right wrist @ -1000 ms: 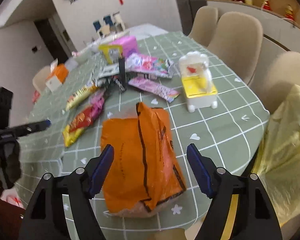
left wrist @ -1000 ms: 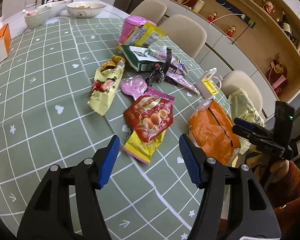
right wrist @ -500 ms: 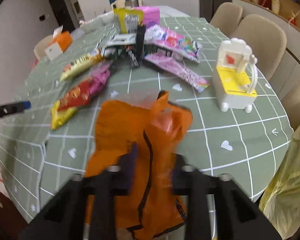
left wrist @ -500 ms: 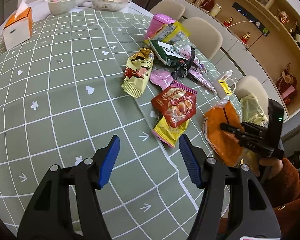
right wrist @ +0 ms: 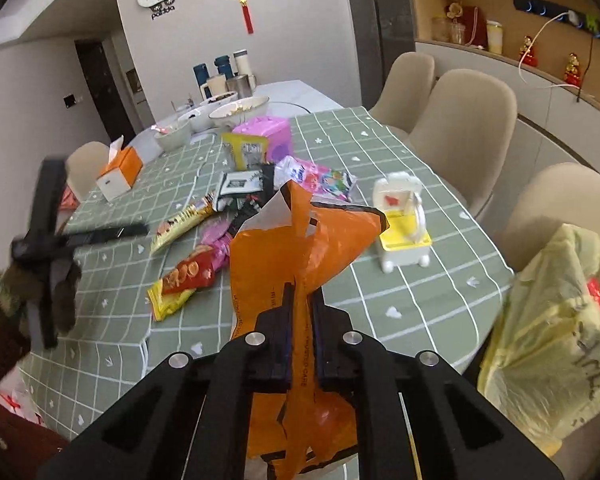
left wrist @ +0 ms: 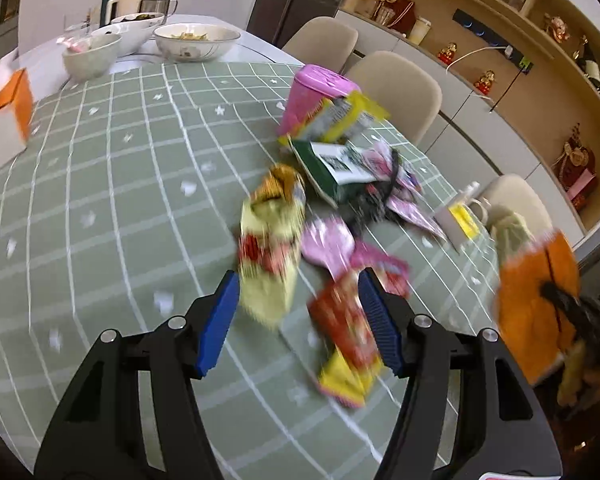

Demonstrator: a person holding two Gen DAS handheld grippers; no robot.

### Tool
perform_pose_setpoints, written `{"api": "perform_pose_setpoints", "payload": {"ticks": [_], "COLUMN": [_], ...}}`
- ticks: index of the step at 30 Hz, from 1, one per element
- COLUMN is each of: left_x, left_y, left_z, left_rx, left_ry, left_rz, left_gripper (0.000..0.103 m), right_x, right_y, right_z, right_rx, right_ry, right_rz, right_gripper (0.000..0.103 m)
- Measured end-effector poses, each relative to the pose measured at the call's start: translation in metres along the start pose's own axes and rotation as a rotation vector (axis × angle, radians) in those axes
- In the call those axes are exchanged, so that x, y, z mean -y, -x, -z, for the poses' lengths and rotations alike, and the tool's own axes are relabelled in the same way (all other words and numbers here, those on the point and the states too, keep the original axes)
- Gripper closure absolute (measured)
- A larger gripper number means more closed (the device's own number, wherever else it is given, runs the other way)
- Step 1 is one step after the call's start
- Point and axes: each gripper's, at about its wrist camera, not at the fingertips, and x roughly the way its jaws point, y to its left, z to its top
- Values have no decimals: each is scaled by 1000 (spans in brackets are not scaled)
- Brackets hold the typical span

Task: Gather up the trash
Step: 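Grasp the yellow snack wrapper with the left gripper while the right gripper holds the orange bag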

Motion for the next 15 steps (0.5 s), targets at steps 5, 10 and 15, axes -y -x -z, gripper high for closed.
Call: {"api": "perform_pose_setpoints", "payload": {"ticks": [5,10,15], "left_x": [-11,-12,-6], "left_y": [-42,-74,-59], "left_z": [-30,-37,-31], "left_rx": [-63,-149,-103], "left_ry": [-12,-9,27], "left_rz": [-34,-60,-55], "left_gripper": [44,60,81], "right_x": [-2,4,9], "right_y": [8,12,19], "right_z": [19,34,34], "right_rx": [-37,-60,-45], "right_ry": [20,6,-9], "right_rz": [30,51,73], "right_gripper": [94,94,94]}}
